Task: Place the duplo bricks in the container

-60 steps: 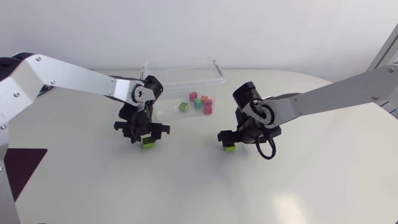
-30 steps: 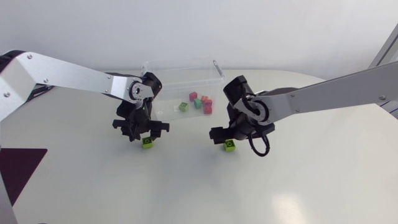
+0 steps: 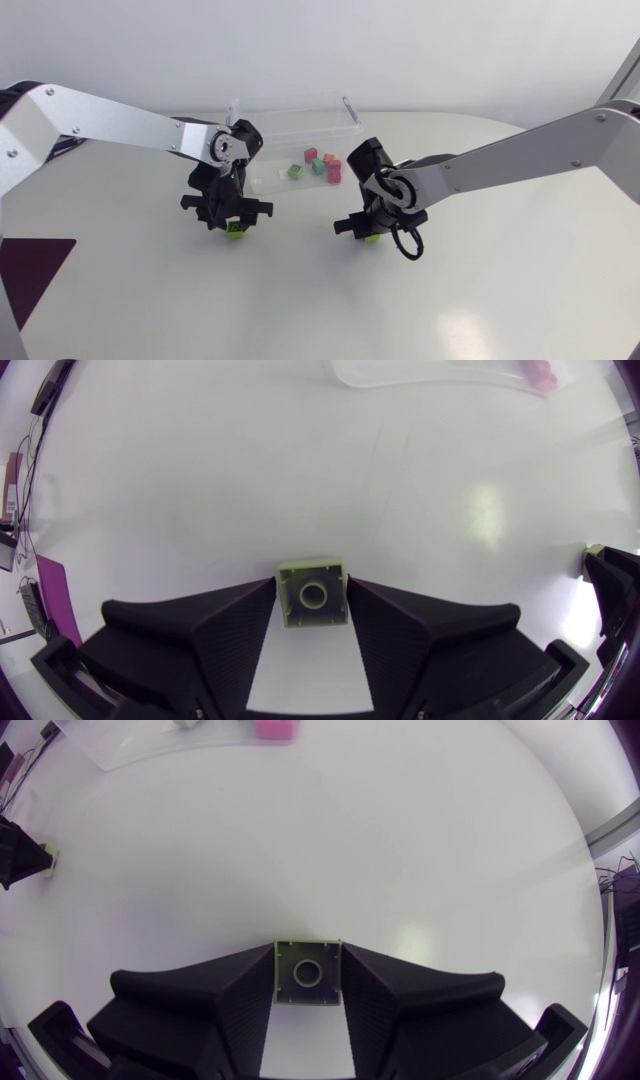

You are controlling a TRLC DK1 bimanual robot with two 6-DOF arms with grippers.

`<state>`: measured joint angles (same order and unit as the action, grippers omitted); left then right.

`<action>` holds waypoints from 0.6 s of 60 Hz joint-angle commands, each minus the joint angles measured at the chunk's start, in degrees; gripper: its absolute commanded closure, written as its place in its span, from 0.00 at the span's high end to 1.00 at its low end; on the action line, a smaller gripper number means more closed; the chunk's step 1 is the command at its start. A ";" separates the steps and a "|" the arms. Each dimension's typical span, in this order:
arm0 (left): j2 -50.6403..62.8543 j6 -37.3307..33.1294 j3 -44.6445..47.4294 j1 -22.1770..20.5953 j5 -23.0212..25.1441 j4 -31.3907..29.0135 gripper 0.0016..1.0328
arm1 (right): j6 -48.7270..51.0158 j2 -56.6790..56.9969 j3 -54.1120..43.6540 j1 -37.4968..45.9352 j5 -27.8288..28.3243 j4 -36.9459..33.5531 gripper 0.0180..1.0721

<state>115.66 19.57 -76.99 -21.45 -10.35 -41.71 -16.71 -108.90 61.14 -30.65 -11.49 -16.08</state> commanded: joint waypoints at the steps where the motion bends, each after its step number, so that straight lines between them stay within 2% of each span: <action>1: 0.54 2.31 -0.88 0.10 0.42 -1.09 0.48 | -0.43 1.50 -2.26 -0.28 -0.82 0.17 0.18; 26: 1.41 2.49 -1.14 0.80 3.05 -1.88 0.44 | 0.98 9.85 -3.31 -0.81 -3.28 -1.33 0.15; 29: 0.89 2.31 -1.23 0.80 3.67 -2.06 0.43 | 1.33 10.73 -3.22 -0.81 -3.54 -1.59 0.15; 31: 0.18 2.31 -1.14 0.80 3.85 -1.88 0.38 | 1.50 11.70 -3.22 -0.81 -3.54 -1.59 0.14; 36: -1.05 2.22 -0.97 1.15 4.20 -1.62 0.37 | 1.94 13.28 -3.05 -0.81 -3.63 -1.85 0.13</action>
<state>115.87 20.21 -76.99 -20.88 -6.63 -42.59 -15.92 -97.56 59.13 -30.76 -14.48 -16.64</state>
